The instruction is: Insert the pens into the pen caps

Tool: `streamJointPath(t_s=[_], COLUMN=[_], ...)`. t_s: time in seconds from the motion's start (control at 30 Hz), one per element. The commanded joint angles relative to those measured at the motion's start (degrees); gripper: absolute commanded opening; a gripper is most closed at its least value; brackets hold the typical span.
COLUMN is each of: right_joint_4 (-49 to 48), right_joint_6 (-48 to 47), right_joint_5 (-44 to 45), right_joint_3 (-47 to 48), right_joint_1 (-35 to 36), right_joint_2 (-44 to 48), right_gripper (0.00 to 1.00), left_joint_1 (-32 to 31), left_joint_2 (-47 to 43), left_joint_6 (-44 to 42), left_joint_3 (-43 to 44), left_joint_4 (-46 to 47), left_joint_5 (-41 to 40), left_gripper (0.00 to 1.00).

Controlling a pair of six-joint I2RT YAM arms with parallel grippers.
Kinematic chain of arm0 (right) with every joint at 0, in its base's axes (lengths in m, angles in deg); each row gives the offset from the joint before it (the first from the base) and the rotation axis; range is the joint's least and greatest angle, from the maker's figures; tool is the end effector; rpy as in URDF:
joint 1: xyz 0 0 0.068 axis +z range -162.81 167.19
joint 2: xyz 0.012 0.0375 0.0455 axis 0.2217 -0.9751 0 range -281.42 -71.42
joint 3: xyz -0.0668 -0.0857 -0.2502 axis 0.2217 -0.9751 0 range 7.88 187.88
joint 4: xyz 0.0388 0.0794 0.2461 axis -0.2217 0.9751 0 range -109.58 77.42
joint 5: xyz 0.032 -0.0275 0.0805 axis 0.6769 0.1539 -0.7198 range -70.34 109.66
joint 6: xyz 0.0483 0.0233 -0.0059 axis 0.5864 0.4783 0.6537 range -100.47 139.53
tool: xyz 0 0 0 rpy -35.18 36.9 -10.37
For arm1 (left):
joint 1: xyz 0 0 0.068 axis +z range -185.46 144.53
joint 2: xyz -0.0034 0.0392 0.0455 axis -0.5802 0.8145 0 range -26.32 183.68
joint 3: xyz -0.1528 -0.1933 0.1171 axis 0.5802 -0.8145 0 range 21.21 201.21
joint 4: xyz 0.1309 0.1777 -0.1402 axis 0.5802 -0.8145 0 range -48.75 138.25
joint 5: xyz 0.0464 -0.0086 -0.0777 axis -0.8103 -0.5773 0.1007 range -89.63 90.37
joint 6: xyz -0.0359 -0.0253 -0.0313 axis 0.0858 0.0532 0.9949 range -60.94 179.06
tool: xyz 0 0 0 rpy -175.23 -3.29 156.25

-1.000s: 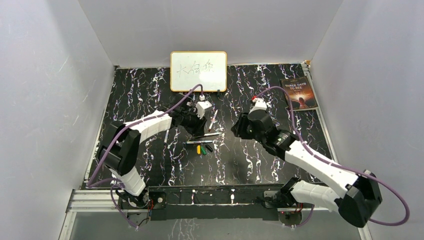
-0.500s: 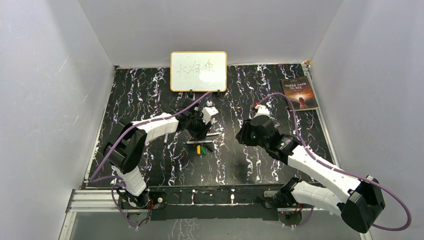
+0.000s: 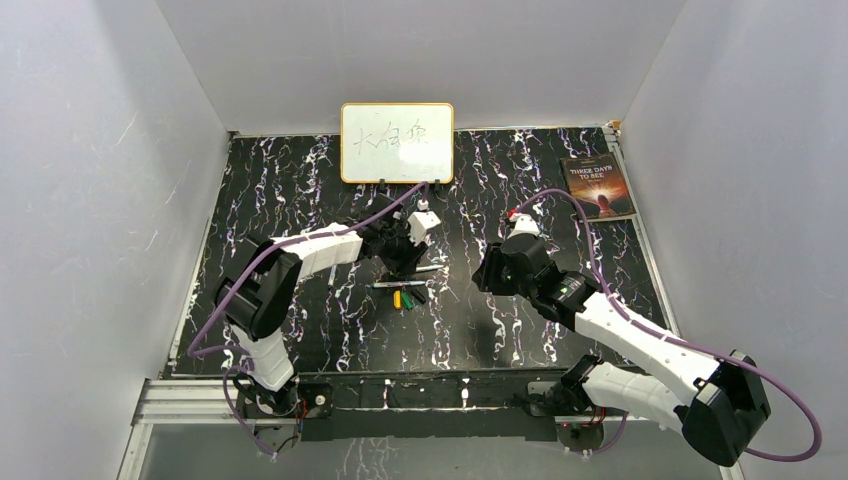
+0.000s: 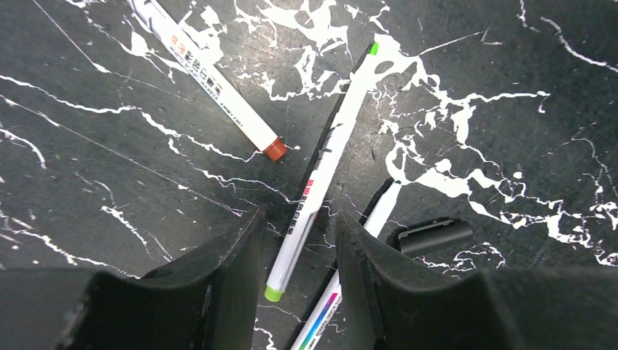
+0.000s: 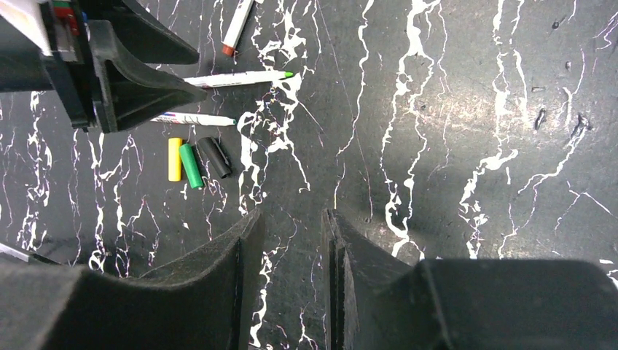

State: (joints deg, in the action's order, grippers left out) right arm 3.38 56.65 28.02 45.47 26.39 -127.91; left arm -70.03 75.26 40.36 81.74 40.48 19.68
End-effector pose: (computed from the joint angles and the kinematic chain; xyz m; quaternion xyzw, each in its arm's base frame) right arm 0.1635 0.1268 0.2382 0.0132 0.9110 0.1991 0.3609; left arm 0.2963 -0.2185 0.1755 0.4664 0.7985 -0.2033 0.3217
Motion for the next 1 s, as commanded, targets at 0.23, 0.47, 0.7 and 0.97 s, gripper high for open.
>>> streamJointPath(t_s=[0.23, 0.47, 0.7, 0.97], right_joint_4=[-1.96, -2.02, -2.44, -5.76], right_joint_6=[-1.32, -1.84, -1.31, 3.25], right_joint_5=[-0.33, -0.30, -1.77, -3.79], right_joint_3=[-0.23, -0.30, -0.05, 0.60], right_joint_1=[-0.57, -0.67, -0.67, -0.77], right_joint_2=[1.29, 1.26, 1.24, 4.02], right_gripper=[0.33, 0.33, 0.33, 0.41], left_joint_1=[-0.96, -2.99, -4.06, -4.10], left_joint_2=[2.70, 3.28, 1.95, -9.12], left_joint_6=[-1.62, -2.61, 0.55, 4.42], left_joint_3=[1.16, -0.71, -2.62, -4.33], left_joint_4=[-0.74, -2.05, 0.23, 2.63], left_joint_5=[-1.47, -5.31, -4.12, -2.11], left_gripper=[0.32, 0.02, 0.00, 0.00])
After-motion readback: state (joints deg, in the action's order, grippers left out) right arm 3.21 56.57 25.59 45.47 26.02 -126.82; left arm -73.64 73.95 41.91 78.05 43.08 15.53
